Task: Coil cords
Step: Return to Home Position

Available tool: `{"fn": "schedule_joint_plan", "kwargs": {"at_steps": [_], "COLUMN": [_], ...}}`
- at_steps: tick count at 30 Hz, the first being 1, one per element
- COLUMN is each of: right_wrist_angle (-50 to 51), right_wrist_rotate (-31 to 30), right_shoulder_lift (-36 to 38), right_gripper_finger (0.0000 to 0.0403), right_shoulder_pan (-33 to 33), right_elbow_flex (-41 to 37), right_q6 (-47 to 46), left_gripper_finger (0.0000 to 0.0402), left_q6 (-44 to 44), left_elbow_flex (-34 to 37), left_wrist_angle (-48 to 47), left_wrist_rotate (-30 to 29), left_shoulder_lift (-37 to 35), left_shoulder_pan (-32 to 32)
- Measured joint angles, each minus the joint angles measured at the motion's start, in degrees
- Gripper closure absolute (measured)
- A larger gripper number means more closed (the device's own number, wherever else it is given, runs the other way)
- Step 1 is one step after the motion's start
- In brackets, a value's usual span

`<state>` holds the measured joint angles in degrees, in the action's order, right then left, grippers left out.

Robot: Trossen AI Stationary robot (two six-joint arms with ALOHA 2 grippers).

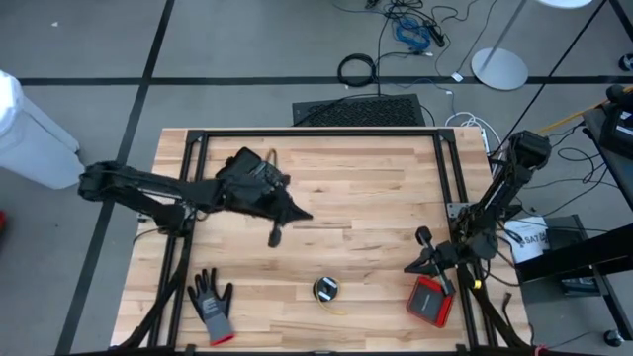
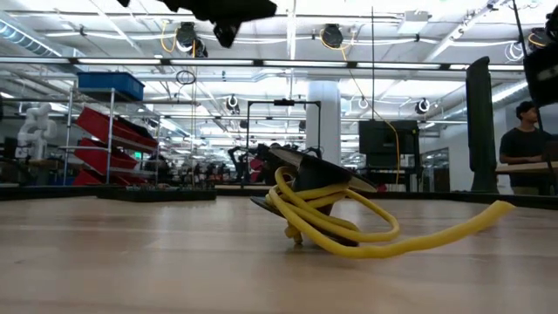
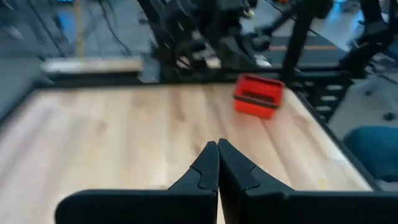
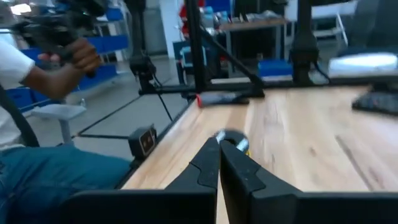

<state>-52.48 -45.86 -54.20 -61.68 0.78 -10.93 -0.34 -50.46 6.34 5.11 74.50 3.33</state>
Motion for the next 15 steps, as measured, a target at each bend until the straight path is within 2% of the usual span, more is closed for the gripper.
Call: {"fn": "schedule_joint_plan", "kwargs": {"at_steps": [7, 10, 15], "right_wrist_angle": [2.1, 8.2, 19.5], "right_wrist_rotate": [11.4, 14.3, 21.5], "right_shoulder_lift": [8.5, 13.0, 20.2], "right_gripper_finger": [0.0403, 0.0403, 0.0403], "right_shoulder_pan": [9.3, 13.7, 21.7], "right_elbow_flex": [0.0, 0.0, 0.0], "right_q6": [10.2, 11.0, 8.2], "left_gripper_finger": [0.0401, 0.0401, 0.0401], "left_q6": [4.1, 4.0, 2.5], "left_elbow_flex": [4.5, 8.5, 15.9], "left_wrist_angle": [-0.7, -0.4, 5.9], "left_wrist_rotate": [0.0, -0.1, 0.3], "left_shoulder_lift": [-8.5, -11.0, -14.8], "left_shoulder_pan": [-5.9, -8.1, -10.8]}}
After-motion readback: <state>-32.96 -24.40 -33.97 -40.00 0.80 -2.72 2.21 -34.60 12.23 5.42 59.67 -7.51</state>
